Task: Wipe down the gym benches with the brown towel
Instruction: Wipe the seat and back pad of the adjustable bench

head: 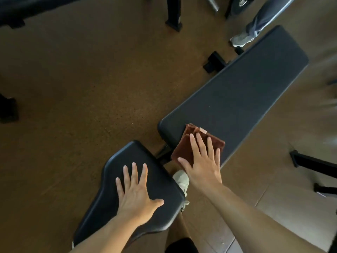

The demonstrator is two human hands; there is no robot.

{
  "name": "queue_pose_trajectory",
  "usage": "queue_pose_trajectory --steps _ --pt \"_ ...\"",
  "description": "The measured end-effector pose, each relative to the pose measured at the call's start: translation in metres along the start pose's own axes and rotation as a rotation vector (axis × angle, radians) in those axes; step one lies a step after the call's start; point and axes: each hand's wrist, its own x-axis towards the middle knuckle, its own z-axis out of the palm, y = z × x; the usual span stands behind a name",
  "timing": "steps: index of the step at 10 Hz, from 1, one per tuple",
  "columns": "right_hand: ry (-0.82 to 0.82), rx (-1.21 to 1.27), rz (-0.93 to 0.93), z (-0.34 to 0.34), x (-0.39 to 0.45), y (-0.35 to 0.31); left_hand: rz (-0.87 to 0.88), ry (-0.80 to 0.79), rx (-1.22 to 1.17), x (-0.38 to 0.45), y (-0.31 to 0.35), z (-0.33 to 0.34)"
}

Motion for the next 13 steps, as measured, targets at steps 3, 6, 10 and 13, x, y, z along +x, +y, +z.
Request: queue_pose_trajectory --steps 3,6,10,13 --pt "0.098 -0.134 -0.51 -0.022 0.101 0.002 -0.285 -0.305 0.051 0.045 0.043 0.013" --pt "0.095 -0.173 -0.752 -0.028 0.105 0.039 -0.361 -0.419 -0.019 0.044 0.049 0.004" --pt "-0.077 -0.296 -0.833 -0.042 0.12 0.029 -0.148 -0.041 0.096 0.054 0.025 0.051" --pt "0.038 -0.329 -0.826 -0.041 0.155 -0.027 -0.388 -0.174 0.054 0.05 0.047 0.026"
